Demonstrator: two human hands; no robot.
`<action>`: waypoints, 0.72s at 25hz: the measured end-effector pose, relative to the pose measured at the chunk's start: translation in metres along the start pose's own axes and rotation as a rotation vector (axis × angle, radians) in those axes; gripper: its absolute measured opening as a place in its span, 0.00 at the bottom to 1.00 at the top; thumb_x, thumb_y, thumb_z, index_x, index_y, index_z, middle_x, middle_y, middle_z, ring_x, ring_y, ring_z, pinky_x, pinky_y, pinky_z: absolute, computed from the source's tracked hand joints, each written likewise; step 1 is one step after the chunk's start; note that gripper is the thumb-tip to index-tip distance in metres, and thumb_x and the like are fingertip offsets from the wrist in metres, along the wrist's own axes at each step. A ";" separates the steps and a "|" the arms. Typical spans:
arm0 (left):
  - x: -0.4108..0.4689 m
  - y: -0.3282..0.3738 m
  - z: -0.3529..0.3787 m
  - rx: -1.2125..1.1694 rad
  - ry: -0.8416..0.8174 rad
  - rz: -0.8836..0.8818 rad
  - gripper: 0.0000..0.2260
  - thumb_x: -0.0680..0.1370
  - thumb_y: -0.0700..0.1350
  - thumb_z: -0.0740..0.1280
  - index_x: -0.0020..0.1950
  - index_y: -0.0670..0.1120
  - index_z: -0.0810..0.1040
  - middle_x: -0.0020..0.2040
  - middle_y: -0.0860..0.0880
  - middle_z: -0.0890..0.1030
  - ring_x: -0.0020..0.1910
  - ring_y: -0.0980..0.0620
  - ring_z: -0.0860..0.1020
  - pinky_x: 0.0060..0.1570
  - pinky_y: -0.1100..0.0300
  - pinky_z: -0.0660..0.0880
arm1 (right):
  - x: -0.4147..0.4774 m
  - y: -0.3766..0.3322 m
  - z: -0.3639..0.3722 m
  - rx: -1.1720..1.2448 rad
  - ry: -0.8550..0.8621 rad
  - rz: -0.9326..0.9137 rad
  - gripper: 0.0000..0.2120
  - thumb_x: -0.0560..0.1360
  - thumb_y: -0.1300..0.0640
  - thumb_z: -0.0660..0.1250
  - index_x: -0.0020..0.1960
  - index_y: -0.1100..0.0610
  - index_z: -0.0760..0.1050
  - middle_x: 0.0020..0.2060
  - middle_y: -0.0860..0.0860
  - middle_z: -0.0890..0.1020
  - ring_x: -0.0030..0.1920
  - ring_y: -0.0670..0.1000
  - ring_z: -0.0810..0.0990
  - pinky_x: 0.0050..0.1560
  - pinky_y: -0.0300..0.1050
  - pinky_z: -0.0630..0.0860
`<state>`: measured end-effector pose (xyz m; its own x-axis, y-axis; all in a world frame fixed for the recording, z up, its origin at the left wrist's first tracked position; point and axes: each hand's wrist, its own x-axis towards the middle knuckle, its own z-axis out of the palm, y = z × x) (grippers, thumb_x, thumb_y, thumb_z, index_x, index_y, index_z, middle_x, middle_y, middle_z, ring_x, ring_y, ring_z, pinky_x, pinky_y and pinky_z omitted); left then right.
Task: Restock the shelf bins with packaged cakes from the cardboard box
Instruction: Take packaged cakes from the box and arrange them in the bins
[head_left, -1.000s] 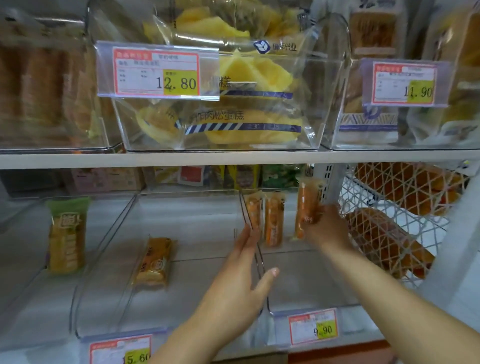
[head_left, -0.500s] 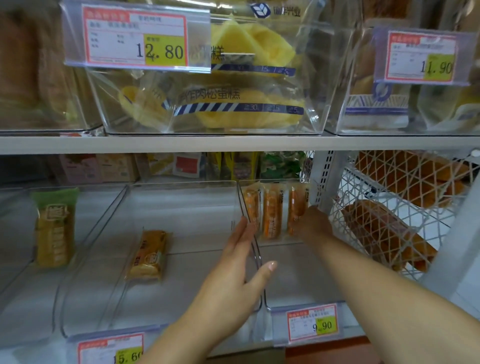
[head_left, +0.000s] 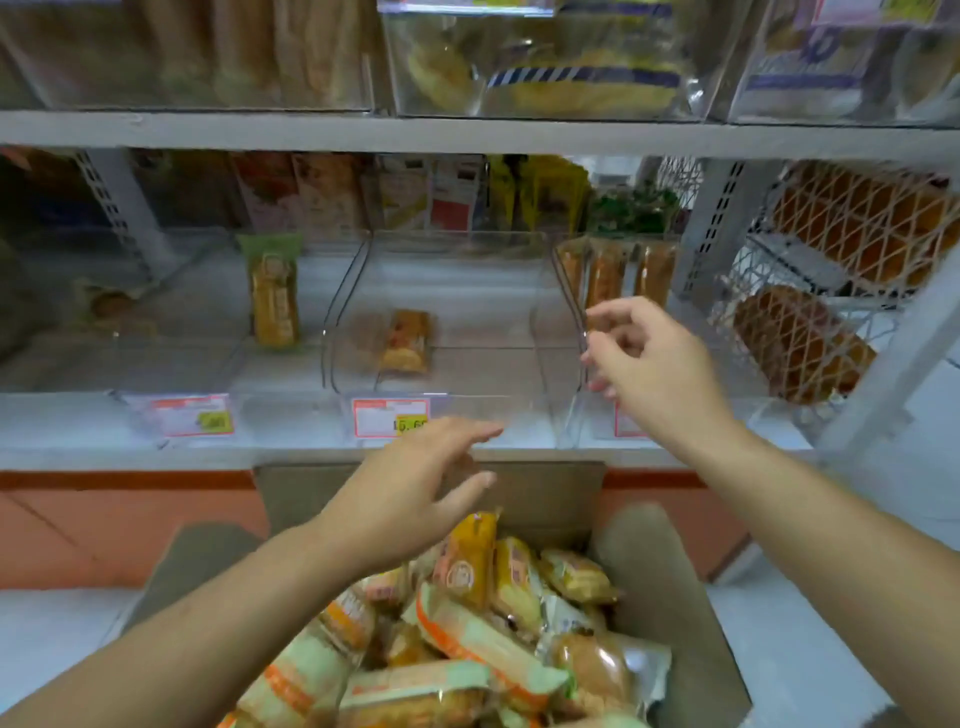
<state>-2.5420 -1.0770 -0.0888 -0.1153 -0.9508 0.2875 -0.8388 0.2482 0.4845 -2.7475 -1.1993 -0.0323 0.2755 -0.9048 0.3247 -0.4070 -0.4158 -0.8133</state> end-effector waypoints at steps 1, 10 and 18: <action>-0.021 -0.011 0.005 0.035 -0.104 -0.050 0.23 0.77 0.59 0.59 0.71 0.58 0.70 0.65 0.59 0.75 0.58 0.63 0.76 0.57 0.68 0.71 | -0.019 0.002 0.012 -0.051 -0.150 0.012 0.07 0.78 0.55 0.64 0.54 0.46 0.75 0.39 0.50 0.82 0.34 0.44 0.82 0.38 0.45 0.78; -0.088 -0.041 0.041 0.087 -0.570 -0.325 0.35 0.75 0.64 0.66 0.77 0.53 0.60 0.70 0.51 0.73 0.65 0.52 0.74 0.61 0.60 0.69 | -0.115 0.048 0.083 -0.563 -1.133 0.220 0.24 0.73 0.44 0.69 0.67 0.49 0.70 0.52 0.46 0.77 0.51 0.48 0.76 0.50 0.41 0.73; -0.084 -0.028 0.023 0.033 -0.471 -0.331 0.29 0.66 0.65 0.75 0.56 0.50 0.69 0.51 0.53 0.74 0.46 0.54 0.73 0.46 0.58 0.72 | -0.104 0.060 0.076 -0.361 -1.047 0.365 0.27 0.65 0.54 0.76 0.61 0.46 0.69 0.48 0.46 0.77 0.45 0.47 0.77 0.45 0.41 0.74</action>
<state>-2.5213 -1.0083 -0.1452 -0.0618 -0.9586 -0.2781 -0.8856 -0.0758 0.4581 -2.7337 -1.1233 -0.1515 0.6064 -0.5284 -0.5942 -0.7882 -0.3006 -0.5370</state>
